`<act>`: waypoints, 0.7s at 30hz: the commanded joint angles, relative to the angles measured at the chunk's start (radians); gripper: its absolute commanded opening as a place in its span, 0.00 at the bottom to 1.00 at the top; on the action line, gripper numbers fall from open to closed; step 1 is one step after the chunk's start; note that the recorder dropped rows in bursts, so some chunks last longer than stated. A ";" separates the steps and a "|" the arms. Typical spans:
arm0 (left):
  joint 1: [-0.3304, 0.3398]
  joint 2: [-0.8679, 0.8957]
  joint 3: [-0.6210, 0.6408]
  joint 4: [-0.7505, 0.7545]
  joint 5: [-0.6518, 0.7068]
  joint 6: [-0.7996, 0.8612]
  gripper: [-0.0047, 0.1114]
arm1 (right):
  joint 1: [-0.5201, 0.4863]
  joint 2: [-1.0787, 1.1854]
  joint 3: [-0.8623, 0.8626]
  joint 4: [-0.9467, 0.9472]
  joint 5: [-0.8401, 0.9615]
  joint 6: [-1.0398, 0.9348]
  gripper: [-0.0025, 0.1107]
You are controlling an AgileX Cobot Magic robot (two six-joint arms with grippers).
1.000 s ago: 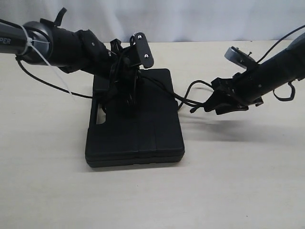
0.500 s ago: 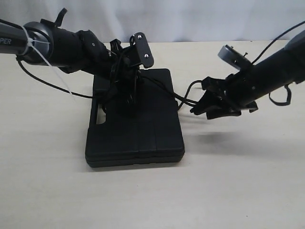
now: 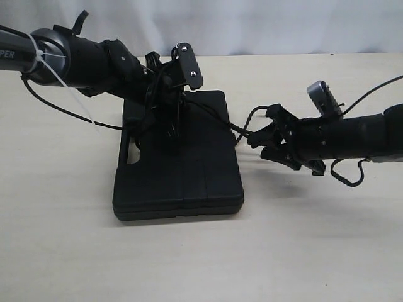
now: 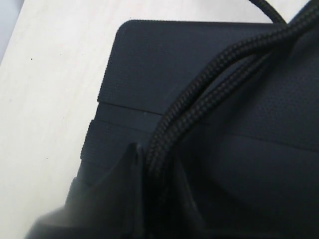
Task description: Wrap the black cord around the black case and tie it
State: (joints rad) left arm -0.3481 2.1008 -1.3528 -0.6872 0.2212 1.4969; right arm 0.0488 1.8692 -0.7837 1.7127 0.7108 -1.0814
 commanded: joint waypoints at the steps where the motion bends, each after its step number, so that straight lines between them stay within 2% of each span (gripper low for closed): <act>1: -0.001 0.004 0.003 -0.004 0.020 -0.009 0.04 | -0.001 -0.009 0.006 0.032 -0.049 -0.032 0.42; 7: -0.001 0.004 0.003 -0.004 0.020 -0.009 0.04 | -0.001 0.018 0.004 0.032 -0.040 -0.032 0.42; 15: -0.001 0.004 0.003 -0.004 0.020 -0.009 0.04 | -0.001 0.085 -0.028 0.032 0.085 -0.034 0.41; 21: -0.001 0.004 0.003 -0.004 0.020 -0.009 0.04 | -0.001 0.087 -0.045 0.032 0.068 -0.048 0.23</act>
State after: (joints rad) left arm -0.3481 2.1008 -1.3528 -0.6872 0.2232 1.4969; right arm 0.0488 1.9539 -0.8222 1.7436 0.7763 -1.1074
